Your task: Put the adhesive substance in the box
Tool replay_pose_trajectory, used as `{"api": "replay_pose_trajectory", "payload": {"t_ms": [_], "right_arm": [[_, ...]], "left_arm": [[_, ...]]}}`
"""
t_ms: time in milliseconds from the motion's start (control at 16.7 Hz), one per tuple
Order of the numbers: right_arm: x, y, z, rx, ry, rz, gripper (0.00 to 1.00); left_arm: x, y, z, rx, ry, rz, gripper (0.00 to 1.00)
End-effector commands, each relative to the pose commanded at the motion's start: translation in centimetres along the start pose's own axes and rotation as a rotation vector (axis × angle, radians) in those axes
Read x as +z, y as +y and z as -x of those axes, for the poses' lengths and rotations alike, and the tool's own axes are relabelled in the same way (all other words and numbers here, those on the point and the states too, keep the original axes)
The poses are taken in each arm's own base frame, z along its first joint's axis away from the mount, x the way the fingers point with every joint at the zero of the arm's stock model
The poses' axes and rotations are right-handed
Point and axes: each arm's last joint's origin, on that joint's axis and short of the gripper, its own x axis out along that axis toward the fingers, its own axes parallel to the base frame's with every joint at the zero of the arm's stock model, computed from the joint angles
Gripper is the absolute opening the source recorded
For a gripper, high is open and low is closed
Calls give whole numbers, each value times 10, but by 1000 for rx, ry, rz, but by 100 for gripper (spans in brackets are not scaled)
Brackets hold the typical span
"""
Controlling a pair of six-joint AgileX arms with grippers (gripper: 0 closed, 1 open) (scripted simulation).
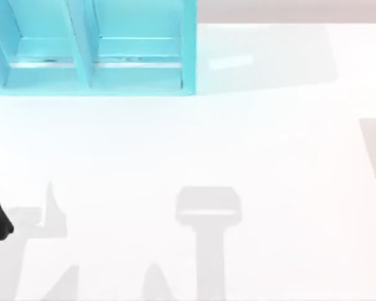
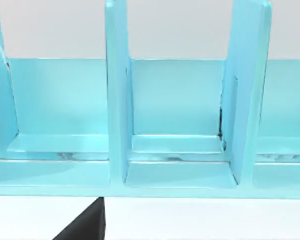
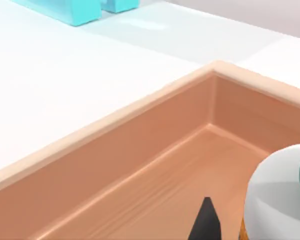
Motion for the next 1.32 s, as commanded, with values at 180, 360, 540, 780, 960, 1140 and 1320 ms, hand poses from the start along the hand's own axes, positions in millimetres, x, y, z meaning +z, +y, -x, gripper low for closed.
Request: {"api": "replay_pose_trajectory", "payload": {"t_ms": [180,360,540,780,960,1140,1320], "right_arm": [[1,1,-5,8,6,1,0],[-3,0,-15,7,17,-1,0],[-6,0,-22,-4,16,-2,0],[-10,0,-34,-4,17,-5,0],[-13,1,-42,0,17,-13,0],[-15,1,-51,-1,13,-12,0],[-18,0,-59,-5,4,-5,0]], "left_arm": [[0,0,0,0,0,0,100],[0,0,0,0,0,0,100],[0,0,0,0,0,0,100],[0,0,0,0,0,0,100],[0,0,0,0,0,0,100],[0,0,0,0,0,0,100],[0,0,0,0,0,0,100]]}}
